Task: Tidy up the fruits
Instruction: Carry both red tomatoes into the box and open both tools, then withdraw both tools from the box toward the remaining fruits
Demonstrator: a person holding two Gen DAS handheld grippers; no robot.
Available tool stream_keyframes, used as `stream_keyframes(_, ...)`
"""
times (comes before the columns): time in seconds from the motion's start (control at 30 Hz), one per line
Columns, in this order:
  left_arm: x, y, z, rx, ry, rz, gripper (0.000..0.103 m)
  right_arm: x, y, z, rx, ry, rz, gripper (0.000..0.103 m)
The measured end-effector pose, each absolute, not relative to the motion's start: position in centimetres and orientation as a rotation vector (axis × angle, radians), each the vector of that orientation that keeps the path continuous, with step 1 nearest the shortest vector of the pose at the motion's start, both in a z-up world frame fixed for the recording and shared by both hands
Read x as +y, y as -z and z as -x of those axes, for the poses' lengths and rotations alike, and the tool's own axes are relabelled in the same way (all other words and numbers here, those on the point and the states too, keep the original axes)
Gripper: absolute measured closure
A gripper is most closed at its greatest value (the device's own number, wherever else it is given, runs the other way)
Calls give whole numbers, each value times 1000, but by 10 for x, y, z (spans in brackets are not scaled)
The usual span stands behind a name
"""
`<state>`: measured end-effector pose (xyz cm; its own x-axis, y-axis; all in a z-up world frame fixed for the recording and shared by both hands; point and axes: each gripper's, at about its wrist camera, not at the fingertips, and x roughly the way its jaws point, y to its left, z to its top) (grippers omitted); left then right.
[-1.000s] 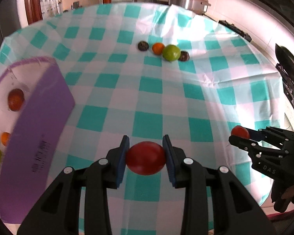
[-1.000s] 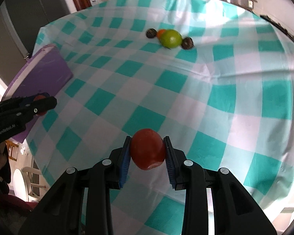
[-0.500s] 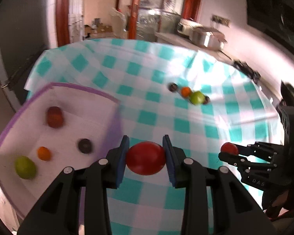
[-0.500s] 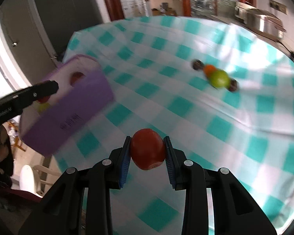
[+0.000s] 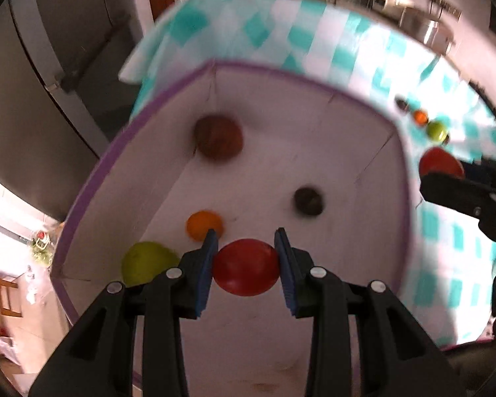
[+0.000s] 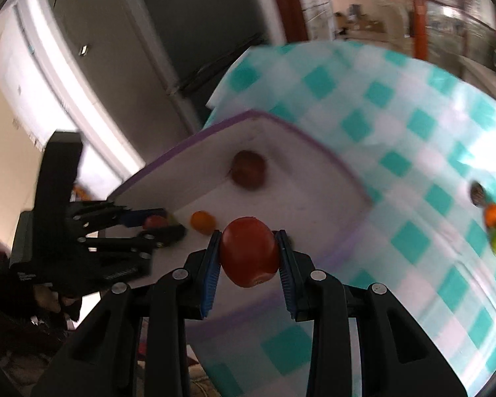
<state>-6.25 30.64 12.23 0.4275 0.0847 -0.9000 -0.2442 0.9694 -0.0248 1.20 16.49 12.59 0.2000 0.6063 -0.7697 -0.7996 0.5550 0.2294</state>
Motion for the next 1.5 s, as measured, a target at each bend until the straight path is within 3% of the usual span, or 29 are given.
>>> stream_keyframes(0.3,341,-58,53,1383,-142,141,67,254,-56,6,1170,-977,637,70)
stream_keyframes(0.5,349,-47,46,1457,-134,144,66,281,-23,8,1304,-895,806,70)
stream_keyframes(0.77,353,-47,43,1485,-135,137,65,283,-10,14,1309,-859,888,70)
stream_keyframes(0.93,354,-48,37,1477,-150,124,53,279,-11,18,1287,-863,920,68)
stream_keyframes(0.97,354,-49,36,1473,-149,129,45,279,-11,21,1277,-870,931,59)
stream_keyframes(1.0,355,-49,37,1472,-139,148,36,279,-14,25,1244,-879,949,41)
stream_keyframes(1.07,356,-49,38,1477,-142,155,28,276,-20,32,1172,-887,967,25)
stream_keyframes(1.37,350,-84,48,1328,-258,133,22,224,-89,47,925,-992,816,18)
stream_keyframes(1.5,327,-124,46,1169,-351,157,20,164,-114,36,854,-1004,737,17)
